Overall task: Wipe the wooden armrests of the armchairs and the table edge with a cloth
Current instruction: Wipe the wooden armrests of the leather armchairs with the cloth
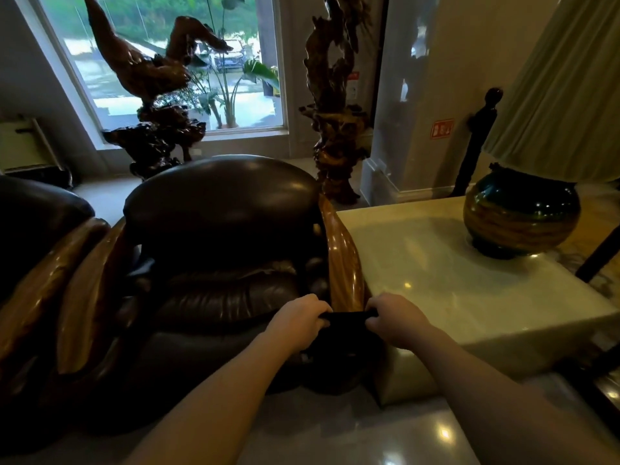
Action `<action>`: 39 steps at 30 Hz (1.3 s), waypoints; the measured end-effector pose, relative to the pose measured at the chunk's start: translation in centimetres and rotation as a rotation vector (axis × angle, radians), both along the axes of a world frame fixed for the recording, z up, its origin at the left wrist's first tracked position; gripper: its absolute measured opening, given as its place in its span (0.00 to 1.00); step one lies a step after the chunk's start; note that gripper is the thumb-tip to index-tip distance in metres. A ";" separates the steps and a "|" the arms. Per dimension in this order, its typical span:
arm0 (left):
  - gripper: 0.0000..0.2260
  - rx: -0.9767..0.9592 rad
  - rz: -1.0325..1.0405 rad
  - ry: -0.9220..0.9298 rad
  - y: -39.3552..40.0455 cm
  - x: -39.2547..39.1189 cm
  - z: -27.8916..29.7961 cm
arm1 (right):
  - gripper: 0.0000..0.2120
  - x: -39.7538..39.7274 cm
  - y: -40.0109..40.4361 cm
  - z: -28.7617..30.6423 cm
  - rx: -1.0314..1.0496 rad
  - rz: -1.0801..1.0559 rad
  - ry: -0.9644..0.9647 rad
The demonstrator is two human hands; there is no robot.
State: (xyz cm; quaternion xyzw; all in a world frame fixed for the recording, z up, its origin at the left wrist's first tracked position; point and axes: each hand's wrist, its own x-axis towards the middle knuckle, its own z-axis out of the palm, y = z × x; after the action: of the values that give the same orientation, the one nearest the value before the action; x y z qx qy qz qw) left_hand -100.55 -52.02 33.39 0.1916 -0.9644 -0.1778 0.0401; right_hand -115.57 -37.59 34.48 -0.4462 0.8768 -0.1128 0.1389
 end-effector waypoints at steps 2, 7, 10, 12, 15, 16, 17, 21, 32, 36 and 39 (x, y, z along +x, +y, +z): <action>0.14 0.031 0.003 -0.017 -0.8 -2.7 -0.8 | 0.10 -2.9 -1.1 -0.4 0.011 -0.027 -0.033; 0.12 0.104 0.016 -0.021 -2.5 -8.0 -2.9 | 0.02 -8.5 -3.5 -1.4 0.047 -0.038 -0.062; 0.11 0.176 0.055 -0.040 -4.1 -10.9 -4.8 | 0.01 -11.1 -5.2 -2.5 0.069 -0.038 -0.087; 0.11 0.216 0.075 -0.062 -5.2 -12.8 -6.3 | 0.03 -12.8 -6.4 -3.5 0.093 -0.042 -0.097; 0.11 0.274 0.094 -0.093 -7.3 -15.7 -8.9 | 0.06 -15.5 -8.6 -5.8 0.117 -0.065 -0.115; 0.11 0.301 0.103 -0.095 -8.2 -16.8 -9.8 | 0.07 -16.4 -9.4 -6.6 0.127 -0.076 -0.127; 0.11 0.331 0.112 -0.099 -9.0 -17.7 -10.8 | 0.07 -17.3 -10.3 -7.4 0.140 -0.083 -0.140; 0.11 0.425 0.119 -0.147 -12.4 -21.0 -14.8 | 0.03 -20.8 -14.2 -10.7 0.206 -0.109 -0.196; 0.10 0.478 0.137 -0.205 -21.5 -29.8 -21.5 | 0.08 -29.5 -23.2 -18.3 0.287 -0.123 -0.233; 0.10 0.510 0.251 -0.125 -24.4 -33.0 -23.2 | 0.08 -33.5 -27.3 -20.0 0.226 -0.130 -0.223; 0.11 0.465 0.319 -0.053 -26.6 -35.9 -24.6 | 0.06 -36.5 -30.4 -21.3 0.151 -0.143 -0.209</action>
State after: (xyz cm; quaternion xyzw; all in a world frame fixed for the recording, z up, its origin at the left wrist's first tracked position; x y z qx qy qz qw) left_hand -136.48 -78.64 8.77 0.3494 -0.8562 -0.3805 -0.0027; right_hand -152.12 -68.02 13.17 -0.3568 0.8931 -0.1022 0.2543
